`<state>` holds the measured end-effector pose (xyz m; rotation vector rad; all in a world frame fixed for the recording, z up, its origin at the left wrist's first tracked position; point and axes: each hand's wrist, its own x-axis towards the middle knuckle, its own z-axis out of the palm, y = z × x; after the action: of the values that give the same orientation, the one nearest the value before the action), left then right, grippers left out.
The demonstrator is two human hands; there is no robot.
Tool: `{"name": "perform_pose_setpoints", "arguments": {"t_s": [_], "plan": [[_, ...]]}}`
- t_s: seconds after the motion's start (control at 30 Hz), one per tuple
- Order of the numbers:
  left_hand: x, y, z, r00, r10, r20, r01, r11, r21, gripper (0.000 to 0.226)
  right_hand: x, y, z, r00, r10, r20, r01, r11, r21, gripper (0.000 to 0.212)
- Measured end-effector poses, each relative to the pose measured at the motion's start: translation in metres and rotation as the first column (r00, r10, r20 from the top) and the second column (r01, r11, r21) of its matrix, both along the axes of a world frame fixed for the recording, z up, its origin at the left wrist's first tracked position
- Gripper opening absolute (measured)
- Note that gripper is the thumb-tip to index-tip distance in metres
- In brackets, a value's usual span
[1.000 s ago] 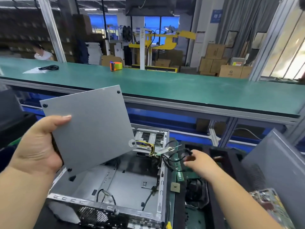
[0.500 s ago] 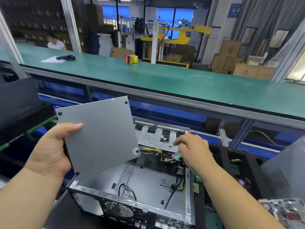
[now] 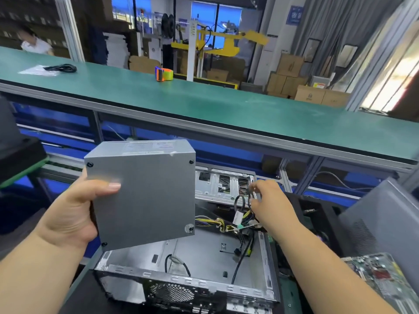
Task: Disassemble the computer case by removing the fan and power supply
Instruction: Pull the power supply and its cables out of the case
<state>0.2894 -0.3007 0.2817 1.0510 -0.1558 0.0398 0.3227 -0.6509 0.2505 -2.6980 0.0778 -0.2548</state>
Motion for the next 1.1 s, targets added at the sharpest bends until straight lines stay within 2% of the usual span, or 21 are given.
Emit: {"name": "perform_pose_setpoints", "arguments": {"t_s": [0.07,0.13,0.2,0.27,0.43,0.57,0.63,0.73,0.9,1.0,1.1], "plan": [[0.000,0.002,-0.001,0.999,-0.030,0.020,0.030,1.000,0.009,0.052,0.000,0.012,0.002,0.993,0.119,0.001,-0.119,0.993,-0.025,0.027],[0.000,0.003,0.000,0.998,-0.047,0.037,0.046,0.999,0.021,0.054,-0.001,0.023,0.003,0.964,0.228,-0.135,-0.246,0.960,-0.136,0.024],[-0.001,0.004,0.000,0.997,-0.067,0.043,0.066,0.997,0.031,0.059,-0.003,0.029,0.001,0.925,0.226,-0.307,-0.309,0.916,-0.255,0.024],[-0.002,0.004,0.000,0.997,-0.075,0.030,0.074,0.996,0.045,0.068,-0.004,0.029,-0.002,0.897,0.198,-0.396,-0.331,0.894,-0.302,0.028],[-0.006,0.001,0.000,0.999,-0.038,0.003,0.038,0.996,0.077,0.079,-0.007,0.031,-0.015,0.908,0.212,-0.361,-0.344,0.869,-0.355,0.029],[-0.010,0.001,-0.002,0.999,-0.026,-0.041,0.030,0.996,0.087,0.085,-0.009,0.033,-0.020,0.927,0.225,-0.300,-0.336,0.853,-0.399,0.015],[-0.011,0.001,-0.002,0.999,-0.020,-0.045,0.024,0.995,0.094,0.085,-0.010,0.030,-0.019,0.940,0.222,-0.259,-0.303,0.892,-0.336,0.008],[-0.014,-0.001,-0.002,0.999,-0.011,-0.032,0.015,0.994,0.113,0.084,-0.013,0.020,-0.011,0.953,0.169,-0.252,-0.210,0.967,-0.143,0.011],[-0.017,-0.004,-0.009,0.999,-0.031,-0.038,0.035,0.994,0.104,0.085,-0.015,0.003,0.002,0.952,0.135,-0.274,-0.133,0.991,0.024,0.016],[-0.018,-0.006,-0.016,0.998,-0.022,-0.051,0.027,0.996,0.085,0.079,-0.012,0.004,-0.004,0.935,0.115,-0.336,-0.136,0.990,-0.041,0.015],[-0.017,-0.010,-0.024,0.997,-0.008,-0.075,0.013,0.998,0.068,0.066,-0.007,0.005,-0.009,0.922,0.057,-0.382,-0.167,0.951,-0.260,0.011]]}}
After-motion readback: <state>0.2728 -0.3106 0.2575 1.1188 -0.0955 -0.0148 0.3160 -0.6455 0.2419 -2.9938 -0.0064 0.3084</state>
